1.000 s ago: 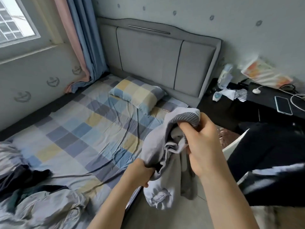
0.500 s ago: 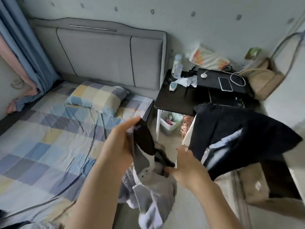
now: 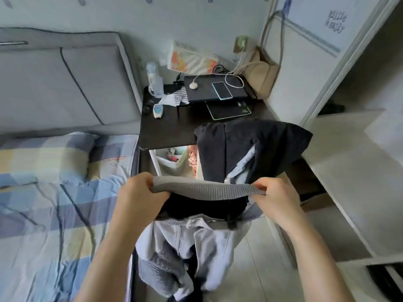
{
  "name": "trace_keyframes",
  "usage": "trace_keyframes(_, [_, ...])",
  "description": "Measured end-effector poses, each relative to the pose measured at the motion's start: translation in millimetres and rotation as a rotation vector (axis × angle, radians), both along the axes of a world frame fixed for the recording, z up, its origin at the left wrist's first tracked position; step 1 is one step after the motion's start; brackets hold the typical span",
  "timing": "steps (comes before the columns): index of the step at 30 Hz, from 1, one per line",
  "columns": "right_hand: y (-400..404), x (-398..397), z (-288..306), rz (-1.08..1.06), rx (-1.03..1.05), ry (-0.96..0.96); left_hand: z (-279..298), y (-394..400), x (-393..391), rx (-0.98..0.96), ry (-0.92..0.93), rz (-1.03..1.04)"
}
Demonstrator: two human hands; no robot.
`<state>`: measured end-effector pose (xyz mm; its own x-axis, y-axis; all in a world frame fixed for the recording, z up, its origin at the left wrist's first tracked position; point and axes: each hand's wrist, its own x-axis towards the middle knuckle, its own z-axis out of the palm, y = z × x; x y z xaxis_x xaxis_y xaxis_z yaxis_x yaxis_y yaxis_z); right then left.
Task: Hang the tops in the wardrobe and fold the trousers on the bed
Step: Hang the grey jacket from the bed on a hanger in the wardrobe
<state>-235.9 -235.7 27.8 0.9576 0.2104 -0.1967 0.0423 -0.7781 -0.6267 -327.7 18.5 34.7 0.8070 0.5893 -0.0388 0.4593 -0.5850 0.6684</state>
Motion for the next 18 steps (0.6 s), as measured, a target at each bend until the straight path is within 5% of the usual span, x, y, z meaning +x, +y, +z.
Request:
trace_keyframes(6, [-1,13,30,-0.121,-0.017,0.014,-50,13,73,0.07,0.074,-0.129])
trace_keyframes(13, [0,23,34,-0.736,0.589,0.314,-81,-12,134,0.115,0.406,-0.595])
trace_keyframes(15, [-12,23,36,-0.868,0.688,0.236,-77,-25,146,-0.137,0.417,-0.699])
trace_keyframes(18, [-34,15,40,-0.991,0.752,0.059,-70,-48,168,-0.854,0.389,-0.702])
